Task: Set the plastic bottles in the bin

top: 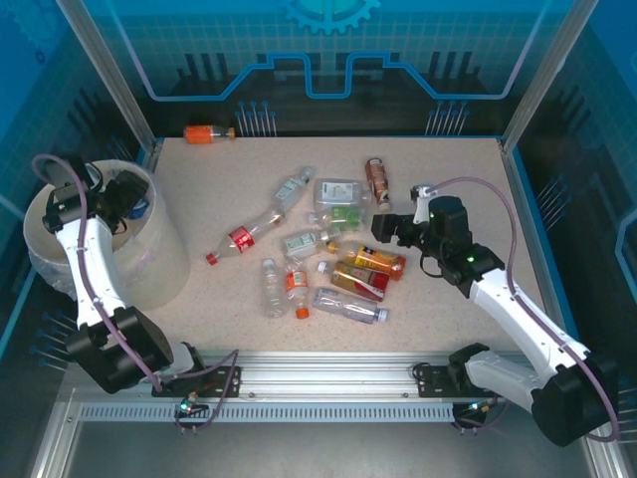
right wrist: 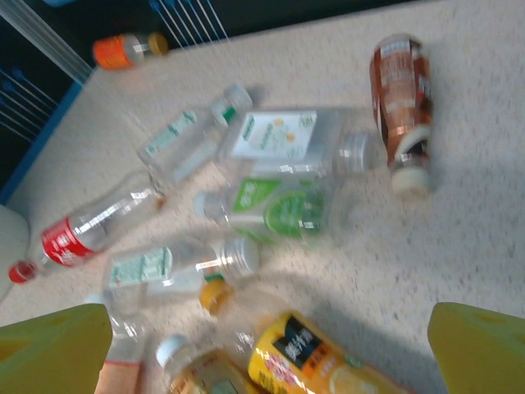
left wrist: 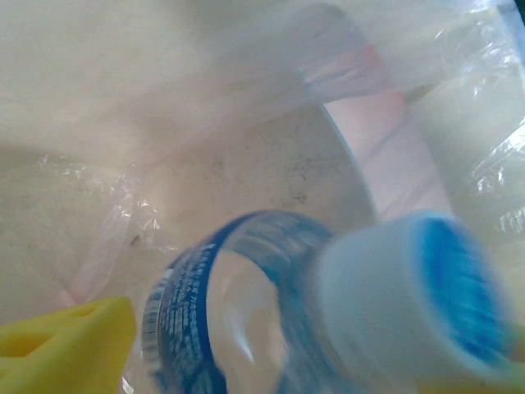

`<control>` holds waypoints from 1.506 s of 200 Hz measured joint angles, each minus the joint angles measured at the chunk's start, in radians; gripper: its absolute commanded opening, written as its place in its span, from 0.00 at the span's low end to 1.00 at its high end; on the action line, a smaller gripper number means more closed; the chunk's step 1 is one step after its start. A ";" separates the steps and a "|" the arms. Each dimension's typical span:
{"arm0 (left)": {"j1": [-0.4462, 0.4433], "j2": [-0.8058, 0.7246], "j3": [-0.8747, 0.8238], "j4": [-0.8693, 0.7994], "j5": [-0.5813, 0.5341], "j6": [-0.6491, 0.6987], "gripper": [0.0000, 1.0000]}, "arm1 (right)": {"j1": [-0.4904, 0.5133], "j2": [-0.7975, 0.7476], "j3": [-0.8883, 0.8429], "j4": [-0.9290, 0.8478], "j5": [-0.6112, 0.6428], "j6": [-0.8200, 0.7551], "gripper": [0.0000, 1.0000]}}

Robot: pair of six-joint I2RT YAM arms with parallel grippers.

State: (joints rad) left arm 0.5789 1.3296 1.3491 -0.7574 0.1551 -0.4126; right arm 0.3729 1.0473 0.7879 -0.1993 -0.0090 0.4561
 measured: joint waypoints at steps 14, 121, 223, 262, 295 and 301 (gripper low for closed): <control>0.000 -0.004 0.000 0.000 -0.004 0.001 0.94 | 0.000 0.016 -0.016 -0.021 0.000 0.000 1.00; -0.008 -0.141 0.012 -0.076 -0.129 0.024 0.99 | 0.067 0.440 0.213 -0.325 0.090 -0.354 0.97; -0.378 -0.227 0.173 -0.174 -0.238 0.071 0.99 | 0.069 0.711 0.420 -0.502 0.064 -0.652 0.89; -0.472 -0.227 0.173 -0.173 -0.236 0.054 0.99 | 0.043 0.724 0.422 -0.540 0.107 -0.637 0.88; -0.549 -0.227 0.173 -0.158 -0.227 0.041 0.99 | 0.010 0.728 0.409 -0.552 0.111 -0.624 0.89; -0.563 -0.227 0.173 -0.149 -0.226 0.038 0.99 | 0.006 0.729 0.404 -0.554 0.111 -0.623 0.90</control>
State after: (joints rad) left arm 0.0162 1.1030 1.5219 -0.9062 -0.0708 -0.3748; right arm 0.3794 1.7760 1.1915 -0.7528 0.1017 -0.1665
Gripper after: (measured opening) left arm 0.988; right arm 0.889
